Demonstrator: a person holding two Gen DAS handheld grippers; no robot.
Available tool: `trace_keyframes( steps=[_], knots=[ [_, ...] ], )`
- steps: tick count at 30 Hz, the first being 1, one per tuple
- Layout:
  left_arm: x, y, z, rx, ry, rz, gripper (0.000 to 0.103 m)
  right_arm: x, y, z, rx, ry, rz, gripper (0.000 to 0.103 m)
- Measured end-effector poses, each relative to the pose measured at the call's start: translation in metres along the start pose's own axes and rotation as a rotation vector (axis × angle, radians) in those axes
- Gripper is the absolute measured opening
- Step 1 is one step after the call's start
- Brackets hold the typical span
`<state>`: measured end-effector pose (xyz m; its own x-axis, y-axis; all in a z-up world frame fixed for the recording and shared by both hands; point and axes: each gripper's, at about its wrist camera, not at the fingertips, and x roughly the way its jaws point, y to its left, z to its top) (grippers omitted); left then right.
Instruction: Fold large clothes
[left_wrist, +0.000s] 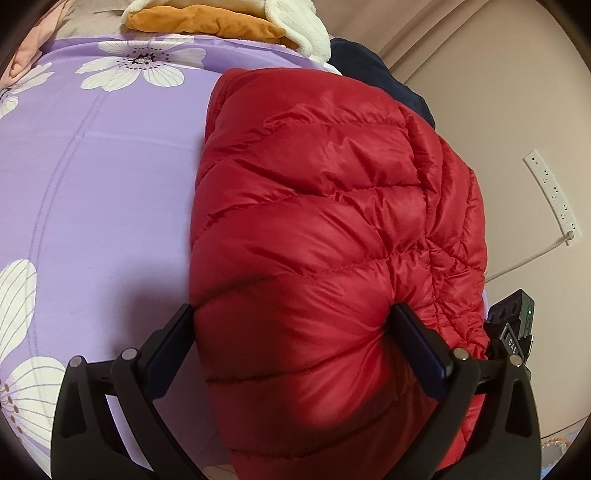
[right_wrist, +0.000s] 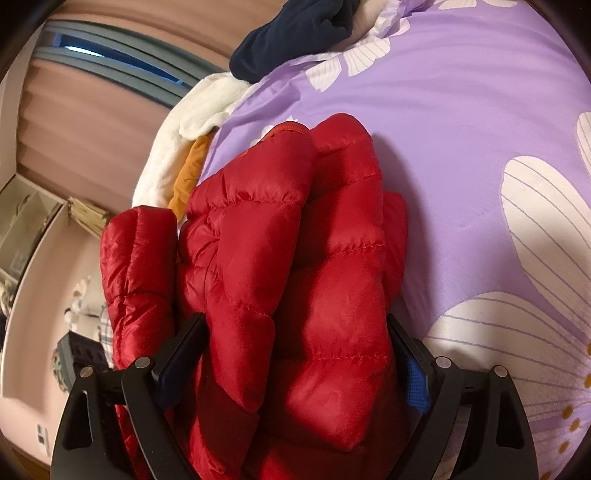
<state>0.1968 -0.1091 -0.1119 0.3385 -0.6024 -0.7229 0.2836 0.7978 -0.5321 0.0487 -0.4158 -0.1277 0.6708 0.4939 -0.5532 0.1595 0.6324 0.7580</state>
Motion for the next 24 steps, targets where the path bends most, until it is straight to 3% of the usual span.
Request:
trace_keyframes(
  steps=[18, 24],
  knots=[
    [0.000, -0.007, -0.002, 0.021, -0.031, 0.015, 0.100, 0.004, 0.011, 0.000, -0.068, -0.024, -0.032, 0.093],
    [-0.007, -0.016, -0.005, 0.060, -0.059, 0.034, 0.088, -0.002, 0.024, -0.005, -0.140, -0.069, -0.046, 0.073]
  ],
)
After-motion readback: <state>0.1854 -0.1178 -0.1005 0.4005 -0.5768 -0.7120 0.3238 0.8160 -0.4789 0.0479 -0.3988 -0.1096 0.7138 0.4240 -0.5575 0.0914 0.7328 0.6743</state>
